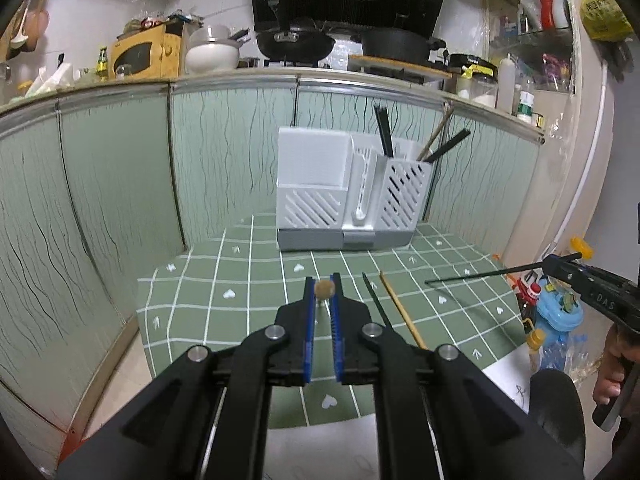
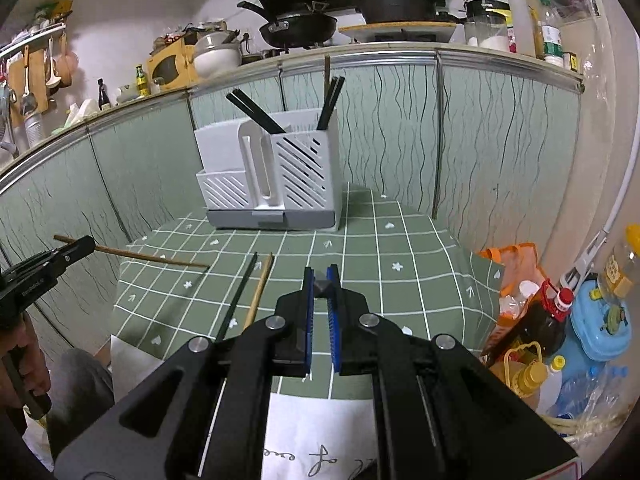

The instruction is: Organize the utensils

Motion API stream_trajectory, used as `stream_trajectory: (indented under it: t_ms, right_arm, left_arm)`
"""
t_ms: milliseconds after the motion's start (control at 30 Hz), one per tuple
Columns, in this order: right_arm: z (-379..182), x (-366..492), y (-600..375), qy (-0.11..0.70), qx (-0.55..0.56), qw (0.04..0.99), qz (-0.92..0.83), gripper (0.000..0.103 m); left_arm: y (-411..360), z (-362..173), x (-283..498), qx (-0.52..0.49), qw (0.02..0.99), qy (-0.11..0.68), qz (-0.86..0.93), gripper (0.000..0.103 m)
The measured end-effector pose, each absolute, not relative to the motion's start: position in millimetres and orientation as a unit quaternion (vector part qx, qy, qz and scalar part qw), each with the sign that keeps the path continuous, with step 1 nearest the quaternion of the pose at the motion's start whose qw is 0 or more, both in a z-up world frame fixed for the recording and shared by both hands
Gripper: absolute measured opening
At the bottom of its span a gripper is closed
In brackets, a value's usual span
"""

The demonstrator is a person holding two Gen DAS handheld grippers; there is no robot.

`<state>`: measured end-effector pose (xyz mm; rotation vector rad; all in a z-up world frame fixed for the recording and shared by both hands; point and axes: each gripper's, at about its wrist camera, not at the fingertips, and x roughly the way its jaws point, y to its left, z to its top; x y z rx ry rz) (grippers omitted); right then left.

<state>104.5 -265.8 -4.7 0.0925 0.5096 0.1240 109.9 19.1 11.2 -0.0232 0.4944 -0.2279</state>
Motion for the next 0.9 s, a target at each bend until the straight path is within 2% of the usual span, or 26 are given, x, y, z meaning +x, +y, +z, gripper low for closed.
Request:
stream_trajectory:
  t_ms: [400, 900]
  right_arm:
    - [25.0, 103.7, -262.3, 0.223, 0.043, 0.971, 0.073, 0.006]
    - [29.3, 113.9, -266.9, 0.226, 0.050, 0.969, 0.085, 0.006]
  left_arm:
    - [21.7, 37.0, 106.5, -0.012, 0.969, 0.217, -0.119, 0.008]
    - [14.2, 44.1, 118.9, -0.004, 0.966, 0.216, -0.141, 0.008]
